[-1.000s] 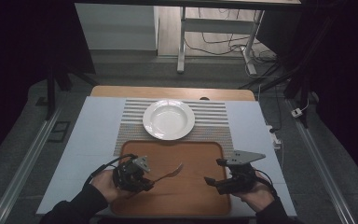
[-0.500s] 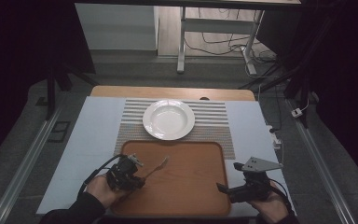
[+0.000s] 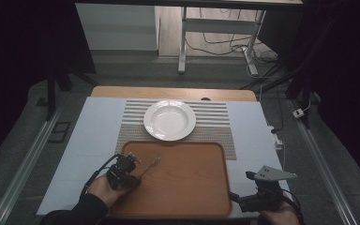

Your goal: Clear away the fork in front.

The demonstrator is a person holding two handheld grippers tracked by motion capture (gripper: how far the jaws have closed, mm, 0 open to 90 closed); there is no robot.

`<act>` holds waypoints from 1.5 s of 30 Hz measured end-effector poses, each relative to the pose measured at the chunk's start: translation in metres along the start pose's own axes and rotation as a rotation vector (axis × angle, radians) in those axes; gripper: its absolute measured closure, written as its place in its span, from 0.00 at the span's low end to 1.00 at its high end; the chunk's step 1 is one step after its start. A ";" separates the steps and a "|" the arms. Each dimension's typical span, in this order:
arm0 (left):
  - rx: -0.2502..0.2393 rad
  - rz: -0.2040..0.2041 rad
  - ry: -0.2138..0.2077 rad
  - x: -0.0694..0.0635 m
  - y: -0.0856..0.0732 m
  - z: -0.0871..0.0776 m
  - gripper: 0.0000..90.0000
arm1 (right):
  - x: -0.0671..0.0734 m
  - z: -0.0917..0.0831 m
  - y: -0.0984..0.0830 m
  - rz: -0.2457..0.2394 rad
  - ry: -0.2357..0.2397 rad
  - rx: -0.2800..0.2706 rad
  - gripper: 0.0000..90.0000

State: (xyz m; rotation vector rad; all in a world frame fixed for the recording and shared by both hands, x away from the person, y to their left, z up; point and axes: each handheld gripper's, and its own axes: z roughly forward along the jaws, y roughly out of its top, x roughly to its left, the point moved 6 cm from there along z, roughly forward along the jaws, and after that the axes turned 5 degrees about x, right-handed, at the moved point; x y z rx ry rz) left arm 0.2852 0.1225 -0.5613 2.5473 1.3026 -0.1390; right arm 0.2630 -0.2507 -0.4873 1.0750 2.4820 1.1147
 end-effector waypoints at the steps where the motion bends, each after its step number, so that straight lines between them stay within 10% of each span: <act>1: -0.007 0.000 -0.003 0.000 0.000 0.000 0.88 | 0.000 0.000 -0.001 0.005 0.003 0.002 0.01; 12: -0.087 0.031 -0.029 0.000 0.006 -0.011 0.77 | -0.001 -0.003 -0.005 0.035 0.030 0.012 0.01; 18: -0.149 0.066 -0.024 0.001 0.019 -0.022 0.92 | 0.001 -0.002 -0.005 0.012 0.027 0.029 0.01; 45: -0.149 0.054 0.001 0.025 0.067 0.001 0.98 | 0.001 0.002 -0.006 0.006 0.029 0.071 0.01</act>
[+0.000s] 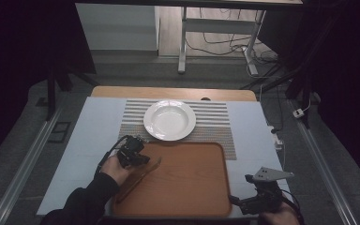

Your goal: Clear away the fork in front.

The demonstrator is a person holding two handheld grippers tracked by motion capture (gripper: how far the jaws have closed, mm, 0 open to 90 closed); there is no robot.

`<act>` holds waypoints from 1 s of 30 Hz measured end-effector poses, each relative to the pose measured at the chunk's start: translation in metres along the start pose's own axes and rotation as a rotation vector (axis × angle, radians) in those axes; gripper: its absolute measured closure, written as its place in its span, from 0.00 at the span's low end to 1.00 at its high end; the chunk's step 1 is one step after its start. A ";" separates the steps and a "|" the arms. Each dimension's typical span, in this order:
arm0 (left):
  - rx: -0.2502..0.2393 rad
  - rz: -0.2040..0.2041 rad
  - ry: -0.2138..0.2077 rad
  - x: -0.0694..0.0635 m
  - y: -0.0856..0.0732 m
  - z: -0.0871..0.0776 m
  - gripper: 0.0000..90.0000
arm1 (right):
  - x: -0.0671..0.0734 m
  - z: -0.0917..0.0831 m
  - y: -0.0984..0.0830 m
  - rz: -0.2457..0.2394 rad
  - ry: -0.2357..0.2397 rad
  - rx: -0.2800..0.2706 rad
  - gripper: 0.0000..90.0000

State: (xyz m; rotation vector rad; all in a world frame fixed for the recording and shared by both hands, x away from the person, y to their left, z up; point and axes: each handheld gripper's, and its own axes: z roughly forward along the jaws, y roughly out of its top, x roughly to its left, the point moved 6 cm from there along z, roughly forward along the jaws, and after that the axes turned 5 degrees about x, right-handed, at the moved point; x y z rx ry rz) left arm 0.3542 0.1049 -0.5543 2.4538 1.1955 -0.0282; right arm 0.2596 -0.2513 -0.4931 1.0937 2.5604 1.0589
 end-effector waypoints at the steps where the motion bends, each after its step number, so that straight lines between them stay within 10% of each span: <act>1: 0.001 0.002 0.000 0.000 0.001 0.001 0.98 | 0.000 0.000 0.000 0.001 0.000 0.001 0.01; 6: 0.013 0.014 -0.023 -0.007 0.005 0.008 0.99 | 0.000 0.001 0.000 0.000 0.002 0.003 0.01; 12: 0.031 0.136 -0.081 -0.048 0.011 0.013 0.98 | -0.001 0.001 0.000 0.005 0.001 0.005 0.01; 30: 0.073 0.249 -0.101 -0.079 0.008 0.026 0.98 | -0.001 0.001 0.000 0.004 0.005 0.005 0.01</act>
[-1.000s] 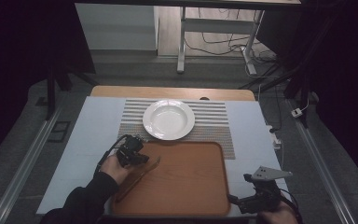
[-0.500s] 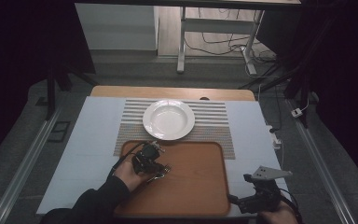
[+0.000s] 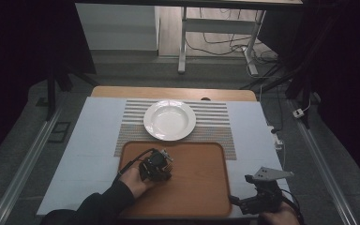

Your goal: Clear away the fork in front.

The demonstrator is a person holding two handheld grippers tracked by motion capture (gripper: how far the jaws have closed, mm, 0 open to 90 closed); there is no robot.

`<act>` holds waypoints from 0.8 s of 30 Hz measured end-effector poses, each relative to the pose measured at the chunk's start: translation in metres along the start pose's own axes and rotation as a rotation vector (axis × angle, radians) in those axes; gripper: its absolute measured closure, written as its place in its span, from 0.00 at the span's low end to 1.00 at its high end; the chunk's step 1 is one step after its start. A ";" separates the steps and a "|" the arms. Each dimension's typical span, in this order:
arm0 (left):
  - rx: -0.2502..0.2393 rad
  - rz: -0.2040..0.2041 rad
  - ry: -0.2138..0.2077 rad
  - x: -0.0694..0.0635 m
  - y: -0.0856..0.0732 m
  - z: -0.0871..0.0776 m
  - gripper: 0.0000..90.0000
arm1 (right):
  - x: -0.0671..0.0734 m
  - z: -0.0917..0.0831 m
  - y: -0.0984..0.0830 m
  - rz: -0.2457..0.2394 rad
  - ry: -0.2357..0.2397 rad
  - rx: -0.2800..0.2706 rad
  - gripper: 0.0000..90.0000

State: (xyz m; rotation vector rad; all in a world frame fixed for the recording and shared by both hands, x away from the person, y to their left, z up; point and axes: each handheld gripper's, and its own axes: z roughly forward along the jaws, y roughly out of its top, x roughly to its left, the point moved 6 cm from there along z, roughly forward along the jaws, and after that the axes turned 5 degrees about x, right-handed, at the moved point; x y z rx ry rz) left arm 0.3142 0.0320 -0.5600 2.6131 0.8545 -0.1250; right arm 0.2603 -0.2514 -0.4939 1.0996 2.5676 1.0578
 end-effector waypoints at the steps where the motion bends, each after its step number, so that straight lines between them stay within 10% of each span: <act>1: 0.003 0.001 0.009 0.000 0.000 0.001 0.99 | 0.000 0.000 0.000 0.000 0.000 0.000 0.01; 24: -0.014 -0.149 0.090 0.050 -0.018 -0.015 0.98 | -0.001 0.000 0.000 0.010 0.000 -0.001 0.05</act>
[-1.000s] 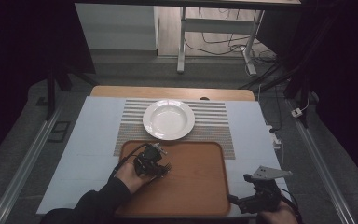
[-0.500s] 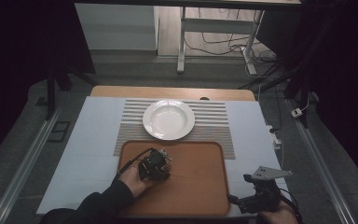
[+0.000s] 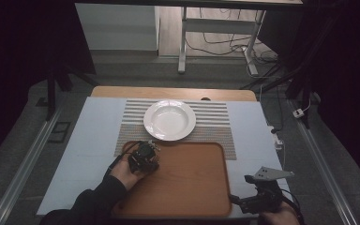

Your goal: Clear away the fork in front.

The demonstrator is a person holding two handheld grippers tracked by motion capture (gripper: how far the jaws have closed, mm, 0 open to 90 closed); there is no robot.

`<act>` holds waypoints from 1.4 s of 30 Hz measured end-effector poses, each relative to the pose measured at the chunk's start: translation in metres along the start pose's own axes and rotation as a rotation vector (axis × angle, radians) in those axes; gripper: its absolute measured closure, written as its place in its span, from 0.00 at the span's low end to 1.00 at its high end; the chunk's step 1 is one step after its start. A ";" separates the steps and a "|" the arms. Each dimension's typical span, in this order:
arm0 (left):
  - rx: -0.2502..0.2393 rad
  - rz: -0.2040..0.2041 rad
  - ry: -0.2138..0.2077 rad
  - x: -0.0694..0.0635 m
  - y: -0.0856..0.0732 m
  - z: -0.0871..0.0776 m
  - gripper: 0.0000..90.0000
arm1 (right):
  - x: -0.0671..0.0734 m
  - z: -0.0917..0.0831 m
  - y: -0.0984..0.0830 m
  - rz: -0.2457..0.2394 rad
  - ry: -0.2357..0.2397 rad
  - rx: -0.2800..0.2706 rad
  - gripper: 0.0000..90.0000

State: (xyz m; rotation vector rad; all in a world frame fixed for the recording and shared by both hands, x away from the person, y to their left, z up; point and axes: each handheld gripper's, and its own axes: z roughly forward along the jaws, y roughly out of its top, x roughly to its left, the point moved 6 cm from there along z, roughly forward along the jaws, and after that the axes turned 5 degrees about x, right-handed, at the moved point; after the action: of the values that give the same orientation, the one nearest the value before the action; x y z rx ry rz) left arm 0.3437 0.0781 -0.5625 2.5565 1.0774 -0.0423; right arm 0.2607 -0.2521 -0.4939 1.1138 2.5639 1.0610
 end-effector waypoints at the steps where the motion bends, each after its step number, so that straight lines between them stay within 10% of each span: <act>1: 0.000 -0.007 0.003 0.003 -0.001 -0.001 0.98 | 0.000 0.000 0.000 0.000 0.000 0.000 0.05; 23: -0.008 -0.144 0.057 0.048 -0.021 -0.014 0.93 | 0.000 0.000 0.000 -0.003 0.011 0.000 0.04; 42: -0.140 -0.089 0.011 0.030 -0.033 -0.043 0.27 | 0.001 0.000 0.000 -0.006 0.013 0.002 0.04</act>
State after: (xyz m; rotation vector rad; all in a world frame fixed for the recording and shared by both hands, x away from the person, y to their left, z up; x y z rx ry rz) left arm 0.3371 0.1341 -0.5380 2.3868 1.1554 0.0243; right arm 0.2599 -0.2513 -0.4939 1.1032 2.5774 1.0686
